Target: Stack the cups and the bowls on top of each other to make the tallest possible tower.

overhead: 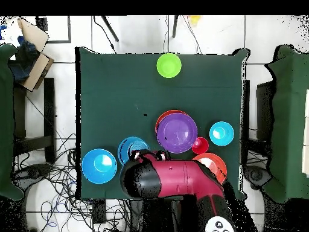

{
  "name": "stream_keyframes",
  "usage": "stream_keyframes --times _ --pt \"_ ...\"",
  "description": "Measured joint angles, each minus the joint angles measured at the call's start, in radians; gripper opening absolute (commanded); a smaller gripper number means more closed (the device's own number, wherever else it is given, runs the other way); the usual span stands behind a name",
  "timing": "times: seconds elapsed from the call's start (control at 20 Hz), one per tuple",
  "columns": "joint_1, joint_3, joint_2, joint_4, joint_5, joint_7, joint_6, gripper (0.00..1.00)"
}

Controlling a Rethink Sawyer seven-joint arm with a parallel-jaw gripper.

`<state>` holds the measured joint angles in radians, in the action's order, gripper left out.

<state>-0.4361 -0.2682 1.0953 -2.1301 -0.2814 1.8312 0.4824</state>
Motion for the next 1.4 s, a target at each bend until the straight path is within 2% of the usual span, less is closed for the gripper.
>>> stream_keyframes --times 0.25,0.45,0.55,0.65,0.75,1.0,1.2,1.4 --pt "-0.054 -0.062 -0.007 0.063 -0.001 0.000 0.081 0.00" --pt "-0.094 -0.105 -0.043 0.152 -0.002 0.000 0.155 0.00" --pt "-0.115 -0.132 -0.085 0.228 -0.007 0.000 0.202 0.00" --pt "-0.122 -0.142 -0.106 0.262 -0.012 0.000 0.219 0.00" --pt "-0.132 -0.164 -0.160 0.344 -0.028 0.000 0.251 0.00" --pt "-0.143 -0.197 -0.239 0.436 -0.056 0.000 0.260 0.00" --pt "-0.167 -0.227 -0.279 0.459 -0.080 0.000 0.260 0.00" --pt "-0.229 -0.274 -0.293 0.434 -0.106 0.000 0.237 0.00"
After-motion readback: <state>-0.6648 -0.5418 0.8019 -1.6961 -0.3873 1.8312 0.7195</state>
